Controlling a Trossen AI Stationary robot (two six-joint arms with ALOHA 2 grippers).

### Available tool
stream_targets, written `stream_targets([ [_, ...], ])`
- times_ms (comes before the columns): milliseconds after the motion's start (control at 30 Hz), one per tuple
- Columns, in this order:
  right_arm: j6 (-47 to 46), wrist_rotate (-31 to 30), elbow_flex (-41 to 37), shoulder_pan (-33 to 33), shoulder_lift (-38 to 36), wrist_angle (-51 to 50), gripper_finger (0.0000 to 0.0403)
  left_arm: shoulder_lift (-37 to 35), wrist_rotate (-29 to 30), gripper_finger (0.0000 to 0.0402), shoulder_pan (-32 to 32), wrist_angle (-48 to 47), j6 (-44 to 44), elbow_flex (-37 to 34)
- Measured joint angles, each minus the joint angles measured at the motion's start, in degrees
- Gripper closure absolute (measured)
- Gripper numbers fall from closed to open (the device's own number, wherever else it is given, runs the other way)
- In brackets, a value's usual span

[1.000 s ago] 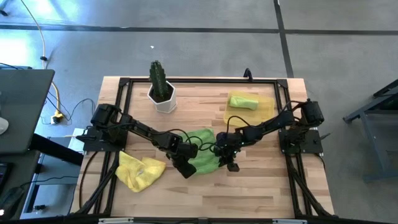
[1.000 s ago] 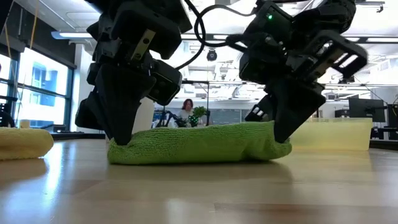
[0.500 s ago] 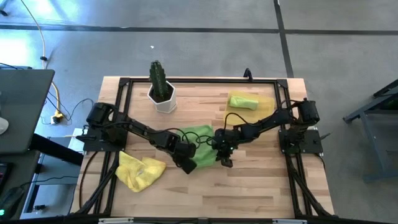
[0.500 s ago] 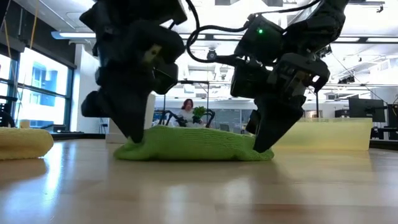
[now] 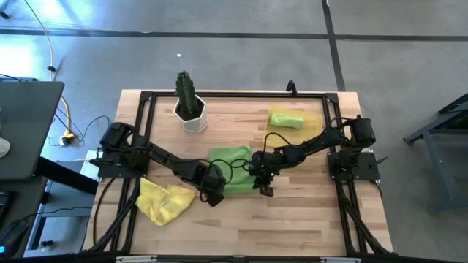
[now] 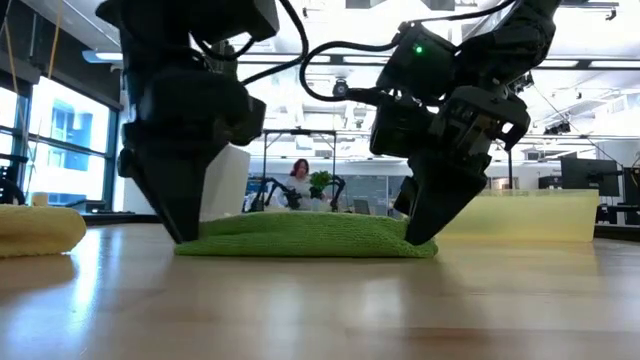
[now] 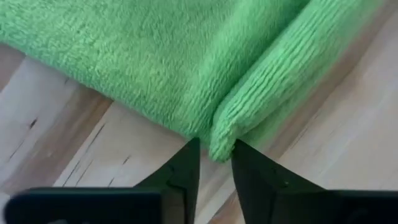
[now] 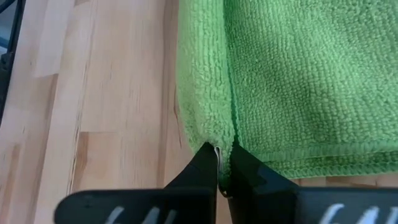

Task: Roll microfiber towels into tight, uniform cylinder then place into a basket
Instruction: Roll the green microfiber cloth

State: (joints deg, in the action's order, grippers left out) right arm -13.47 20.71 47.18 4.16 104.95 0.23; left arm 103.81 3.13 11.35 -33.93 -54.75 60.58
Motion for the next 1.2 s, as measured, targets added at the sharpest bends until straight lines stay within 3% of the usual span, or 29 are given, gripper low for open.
stream_targets([
  [233, 0.00, 0.02, -0.04, -0.01, 0.06, -0.04, 0.0403, 0.00, 0.11, 0.0278, 2.02, -7.95, 6.04, 5.51],
  [400, 0.02, 0.00, -0.07, -0.02, 0.09, -0.03, 0.0403, 0.00, 0.71, 0.0268, 4.39, -8.04, 13.76, 10.77],
  [567, 0.01, 0.04, -0.12, -0.02, 0.09, 0.14, 0.0403, 0.00, 11.54, 0.0260, 7.92, -3.67, 24.91, 11.55],
  [700, 0.02, 0.25, -0.15, -0.02, 0.11, 0.20, 0.0403, 0.00, 14.19, 0.0251, 8.31, -3.63, 25.29, 11.50],
  [1000, 0.00, 0.35, -0.15, -0.02, 0.11, 0.24, 0.0403, 0.00, 10.92, 0.0245, 12.20, -5.69, 27.97, 11.52],
  [1200, 0.02, 0.46, -0.18, -0.02, 0.11, 0.33, 0.0402, 0.02, 14.86, 0.0245, 14.89, -7.56, 31.09, 13.17],
])
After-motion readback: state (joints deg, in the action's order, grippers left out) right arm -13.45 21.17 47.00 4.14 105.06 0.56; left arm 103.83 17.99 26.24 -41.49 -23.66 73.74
